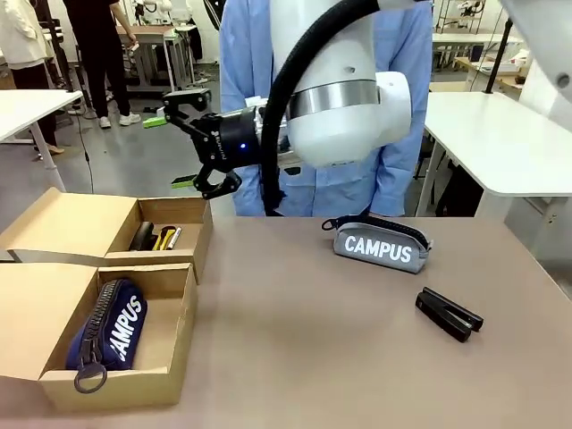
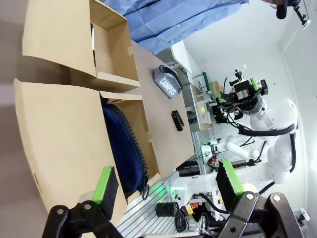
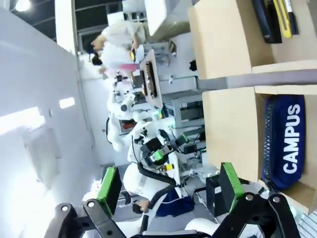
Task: Place items inside the box.
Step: Pick up a Pencil pouch or Stapler and place it inside the Mailer Box closest to the robot.
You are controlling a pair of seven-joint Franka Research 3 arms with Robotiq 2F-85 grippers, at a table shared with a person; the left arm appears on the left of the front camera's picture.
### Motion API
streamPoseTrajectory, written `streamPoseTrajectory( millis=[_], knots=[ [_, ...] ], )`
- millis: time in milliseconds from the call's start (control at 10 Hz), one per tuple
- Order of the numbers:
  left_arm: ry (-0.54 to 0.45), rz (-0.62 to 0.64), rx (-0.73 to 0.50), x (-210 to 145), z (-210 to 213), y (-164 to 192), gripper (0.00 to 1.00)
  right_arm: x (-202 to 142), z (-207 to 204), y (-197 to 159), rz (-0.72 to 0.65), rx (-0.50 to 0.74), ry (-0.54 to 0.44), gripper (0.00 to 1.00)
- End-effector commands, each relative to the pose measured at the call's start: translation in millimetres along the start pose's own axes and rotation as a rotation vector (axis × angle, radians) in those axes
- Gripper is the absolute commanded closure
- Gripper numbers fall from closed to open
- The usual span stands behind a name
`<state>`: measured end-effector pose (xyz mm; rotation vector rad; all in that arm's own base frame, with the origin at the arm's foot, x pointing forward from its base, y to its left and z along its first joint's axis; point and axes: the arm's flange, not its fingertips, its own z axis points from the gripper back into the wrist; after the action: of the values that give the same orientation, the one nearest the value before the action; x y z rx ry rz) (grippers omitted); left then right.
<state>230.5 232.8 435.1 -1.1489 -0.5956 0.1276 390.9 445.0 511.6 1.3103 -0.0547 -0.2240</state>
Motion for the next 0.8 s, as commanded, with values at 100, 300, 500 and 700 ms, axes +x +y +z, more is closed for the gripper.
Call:
streamPoseTrajectory(
  millis=[100, 300, 500, 700],
  knots=[
    [-0.018, -0.022, -0.023, 1.2, -0.3, -1.8, 0.00, -36.8, -24.7, -3.9, 0.062, -0.112, 0.072, 0.00],
    [-0.018, -0.022, -0.023, 1.2, -0.3, -1.8, 0.00, -6.5, -26.0, 3.1, 0.050, -0.101, 0.158, 0.00],
    [-0.018, -0.022, -0.023, 1.2, -0.3, -1.8, 0.00, 13.9, 45.2, -2.7, -0.014, -0.182, 0.269, 0.00],
    [-0.018, -0.022, -0.023, 1.2, -0.3, -1.8, 0.00, 26.8, 183.7, -44.9, -0.048, -0.118, 0.317, 0.00]
  ],
)
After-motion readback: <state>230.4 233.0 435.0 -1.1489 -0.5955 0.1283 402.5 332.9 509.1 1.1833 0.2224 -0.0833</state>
